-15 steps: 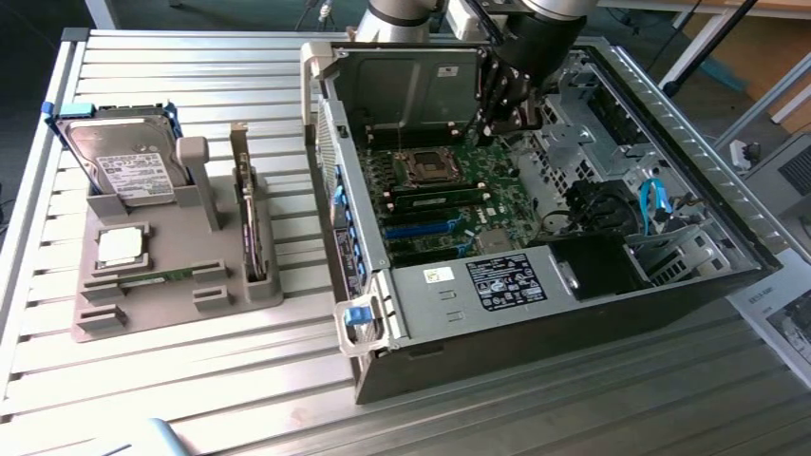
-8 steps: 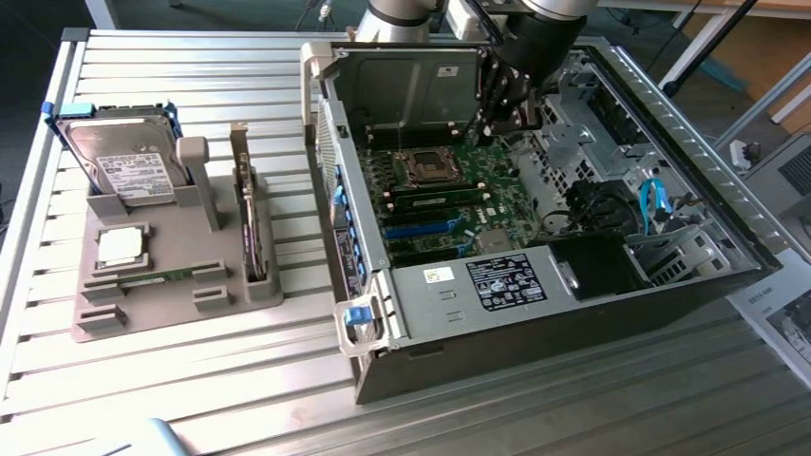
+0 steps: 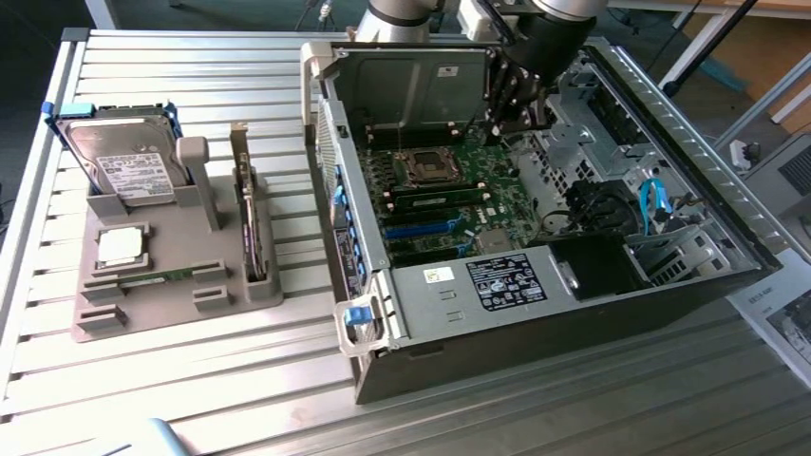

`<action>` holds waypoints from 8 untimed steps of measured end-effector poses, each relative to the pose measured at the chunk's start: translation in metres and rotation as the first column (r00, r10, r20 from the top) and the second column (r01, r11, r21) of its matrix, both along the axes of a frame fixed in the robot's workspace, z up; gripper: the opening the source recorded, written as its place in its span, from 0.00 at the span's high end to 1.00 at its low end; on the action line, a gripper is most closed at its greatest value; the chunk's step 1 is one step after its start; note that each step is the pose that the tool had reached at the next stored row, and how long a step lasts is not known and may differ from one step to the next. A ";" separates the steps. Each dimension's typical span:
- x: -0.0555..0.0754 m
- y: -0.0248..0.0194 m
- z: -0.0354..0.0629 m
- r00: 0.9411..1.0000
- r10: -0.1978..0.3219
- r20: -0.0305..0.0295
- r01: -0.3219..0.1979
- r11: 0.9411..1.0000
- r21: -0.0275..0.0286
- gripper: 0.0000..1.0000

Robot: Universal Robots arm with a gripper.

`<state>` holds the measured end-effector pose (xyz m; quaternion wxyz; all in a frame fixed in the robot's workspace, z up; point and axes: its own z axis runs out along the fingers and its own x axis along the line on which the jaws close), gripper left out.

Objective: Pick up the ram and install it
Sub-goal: 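Press down the ram until it locks into place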

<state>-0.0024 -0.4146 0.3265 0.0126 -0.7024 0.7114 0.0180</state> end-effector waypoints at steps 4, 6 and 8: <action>0.016 -0.0010 0.0000 1.000 0.000 0.000 0.000 1.000 0.000 0.90; 0.023 -0.0013 0.0000 1.000 0.000 0.000 0.000 1.000 0.000 0.90; 0.026 -0.0015 0.0000 1.000 0.000 0.000 0.000 1.000 0.000 0.90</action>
